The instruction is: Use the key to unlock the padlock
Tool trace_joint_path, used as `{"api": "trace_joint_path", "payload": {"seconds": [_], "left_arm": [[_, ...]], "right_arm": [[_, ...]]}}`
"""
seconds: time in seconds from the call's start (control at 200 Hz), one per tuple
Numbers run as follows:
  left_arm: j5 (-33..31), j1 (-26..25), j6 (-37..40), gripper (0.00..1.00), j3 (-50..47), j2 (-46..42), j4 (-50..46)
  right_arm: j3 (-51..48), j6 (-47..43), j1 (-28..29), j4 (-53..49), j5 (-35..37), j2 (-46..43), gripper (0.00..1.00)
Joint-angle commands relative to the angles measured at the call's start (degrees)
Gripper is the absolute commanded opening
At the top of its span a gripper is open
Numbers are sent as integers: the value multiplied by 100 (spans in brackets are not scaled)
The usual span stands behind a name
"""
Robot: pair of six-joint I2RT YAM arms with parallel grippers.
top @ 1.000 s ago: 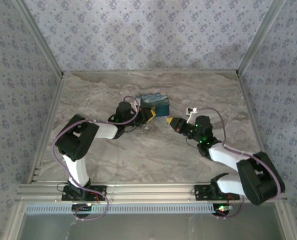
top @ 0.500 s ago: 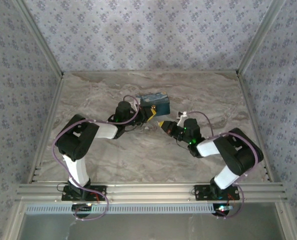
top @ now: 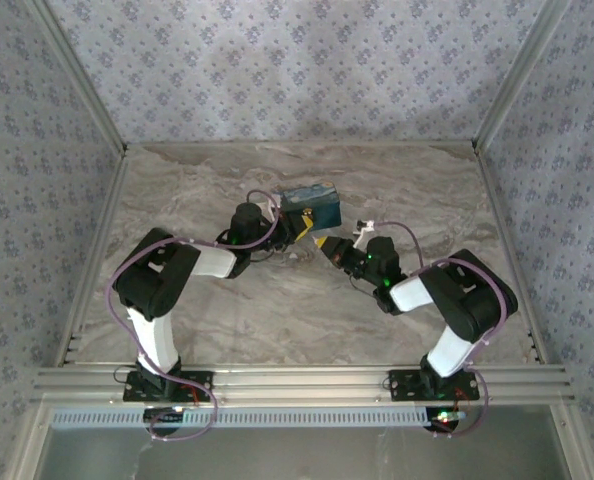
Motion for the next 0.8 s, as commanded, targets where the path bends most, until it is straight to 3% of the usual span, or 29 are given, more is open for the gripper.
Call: {"api": "trace_joint_path", "payload": {"seconds": [0.0, 0.794], "left_arm": [[126, 14, -73, 4, 13, 72, 403], [112, 3, -159, 4, -31, 126, 559]], "right_arm": [[81, 93, -19, 291, 120, 113, 0], [196, 475, -91, 819, 62, 485, 0]]}}
